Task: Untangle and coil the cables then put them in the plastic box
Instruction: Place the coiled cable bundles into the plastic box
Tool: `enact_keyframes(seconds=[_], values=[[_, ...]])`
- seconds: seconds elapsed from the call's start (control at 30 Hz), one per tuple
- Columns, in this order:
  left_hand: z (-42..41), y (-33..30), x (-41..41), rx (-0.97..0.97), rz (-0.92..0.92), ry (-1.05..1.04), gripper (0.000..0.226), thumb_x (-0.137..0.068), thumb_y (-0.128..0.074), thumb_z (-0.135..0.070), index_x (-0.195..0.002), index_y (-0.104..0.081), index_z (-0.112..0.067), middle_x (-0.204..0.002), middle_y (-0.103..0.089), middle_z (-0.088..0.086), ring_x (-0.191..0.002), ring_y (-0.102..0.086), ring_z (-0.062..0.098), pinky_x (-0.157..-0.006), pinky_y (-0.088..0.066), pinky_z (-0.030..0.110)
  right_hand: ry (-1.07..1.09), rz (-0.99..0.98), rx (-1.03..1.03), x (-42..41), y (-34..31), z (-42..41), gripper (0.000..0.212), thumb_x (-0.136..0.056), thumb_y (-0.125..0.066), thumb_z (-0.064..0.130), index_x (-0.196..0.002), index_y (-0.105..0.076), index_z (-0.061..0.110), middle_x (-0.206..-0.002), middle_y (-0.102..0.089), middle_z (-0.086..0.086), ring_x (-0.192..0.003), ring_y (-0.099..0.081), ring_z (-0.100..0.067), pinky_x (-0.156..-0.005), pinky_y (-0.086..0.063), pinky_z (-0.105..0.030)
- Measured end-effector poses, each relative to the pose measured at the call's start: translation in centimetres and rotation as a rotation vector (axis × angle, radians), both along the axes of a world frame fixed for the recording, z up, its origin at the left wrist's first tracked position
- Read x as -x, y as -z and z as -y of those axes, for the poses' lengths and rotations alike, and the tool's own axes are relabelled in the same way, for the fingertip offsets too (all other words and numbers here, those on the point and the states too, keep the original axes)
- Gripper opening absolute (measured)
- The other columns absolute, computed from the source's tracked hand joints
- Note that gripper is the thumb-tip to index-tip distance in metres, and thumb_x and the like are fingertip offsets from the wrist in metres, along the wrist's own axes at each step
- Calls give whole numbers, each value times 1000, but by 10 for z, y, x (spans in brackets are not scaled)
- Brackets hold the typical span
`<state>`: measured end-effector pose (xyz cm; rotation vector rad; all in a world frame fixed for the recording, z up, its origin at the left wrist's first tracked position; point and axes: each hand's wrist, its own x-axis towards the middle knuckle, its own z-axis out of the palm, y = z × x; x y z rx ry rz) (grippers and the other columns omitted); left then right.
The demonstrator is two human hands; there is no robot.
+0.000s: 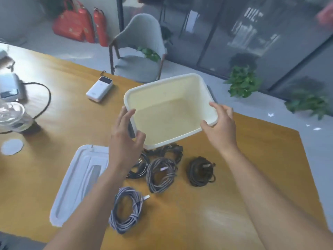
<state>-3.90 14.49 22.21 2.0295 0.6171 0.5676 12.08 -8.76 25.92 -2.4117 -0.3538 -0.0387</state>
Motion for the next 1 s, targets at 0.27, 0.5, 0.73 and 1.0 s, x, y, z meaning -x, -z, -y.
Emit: enact_keyframes(seconds=[0.27,0.5,0.73,1.0], values=[[119,4,-92,-21,-108,328,66,-95,-58,-9,-156,-42,-30,-171,-25,-9,-148,-34,8,-114,-39,34,290,-80,-42,-9,26,161,55,-93,-73,22,-144,-55,23,-144,-41,1,-83,-43,35,-71,-33,-5],[182,28,-150,-81,-256,563,68,-99,-56,-8,-160,-35,-29,-172,-21,-6,-91,-50,-3,-100,-35,27,442,-152,-62,1,64,238,56,-93,-74,26,-145,-53,23,-144,-43,2,-87,-46,30,-86,-33,-15],[193,62,-167,-83,-348,661,69,-101,-52,-7,-162,-31,-31,-173,-16,-10,-74,-48,-2,-96,-41,30,481,-208,-45,13,95,259,54,-93,-75,32,-143,-54,26,-144,-43,3,-101,-47,0,-94,-40,-28],[175,71,-152,-154,-252,660,65,-108,-50,-21,-166,-21,-27,-173,-14,-7,-159,-17,17,-128,-22,42,447,142,-8,24,88,243,48,-97,-72,33,-139,-56,15,-141,-51,-4,-130,-50,-21,-105,-44,-37]])
